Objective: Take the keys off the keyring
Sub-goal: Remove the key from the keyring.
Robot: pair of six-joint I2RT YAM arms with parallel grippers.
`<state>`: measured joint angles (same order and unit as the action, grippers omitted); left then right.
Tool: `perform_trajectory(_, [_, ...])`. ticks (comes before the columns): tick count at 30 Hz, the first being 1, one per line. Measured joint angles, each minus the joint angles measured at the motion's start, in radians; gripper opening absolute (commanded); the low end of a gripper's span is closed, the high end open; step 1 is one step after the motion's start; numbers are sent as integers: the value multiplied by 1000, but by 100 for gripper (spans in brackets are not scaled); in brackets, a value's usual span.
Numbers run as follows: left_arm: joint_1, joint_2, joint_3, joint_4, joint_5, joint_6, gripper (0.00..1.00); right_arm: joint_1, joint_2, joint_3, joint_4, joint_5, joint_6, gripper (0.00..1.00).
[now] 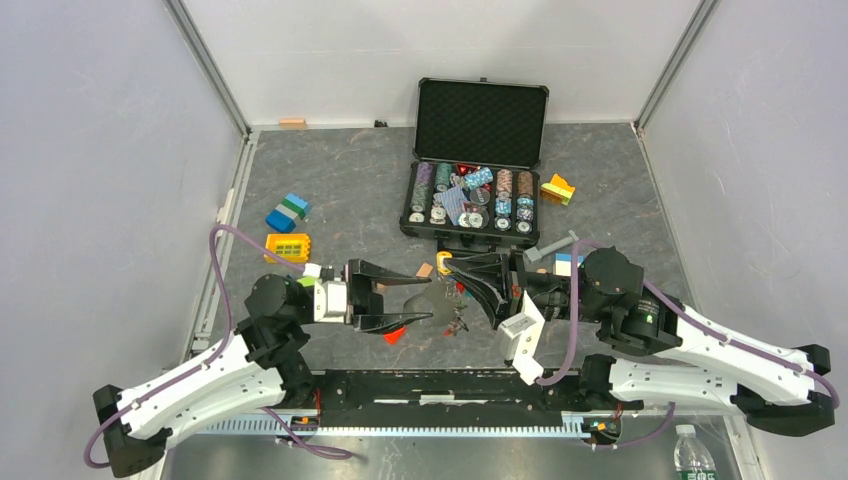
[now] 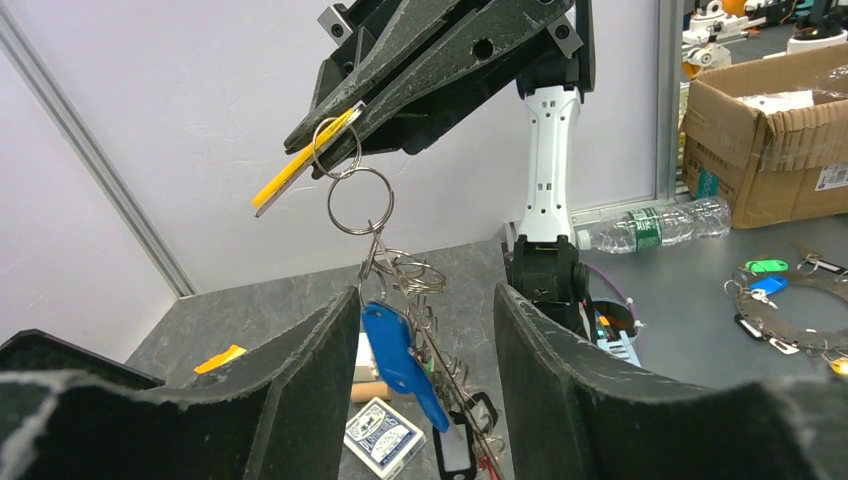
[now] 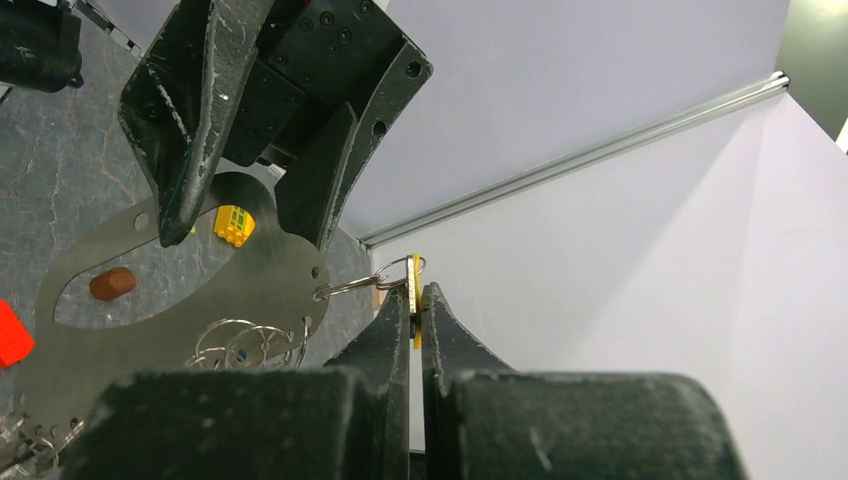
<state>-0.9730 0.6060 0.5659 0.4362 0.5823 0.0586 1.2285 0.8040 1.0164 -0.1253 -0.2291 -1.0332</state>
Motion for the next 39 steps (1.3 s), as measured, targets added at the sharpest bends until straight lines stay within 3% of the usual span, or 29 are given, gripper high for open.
perform_trajectory(14, [0,57,0,16,-17,-1,41,0,0,-17,5,-20,20,0])
perform_trajectory(28, [0,99,16,38,-32,-1,41,0,0,-22,4,-34,27,0])
perform_trajectory(39, [0,99,24,46,-31,-1,33,0,0,-31,4,-37,27,0])
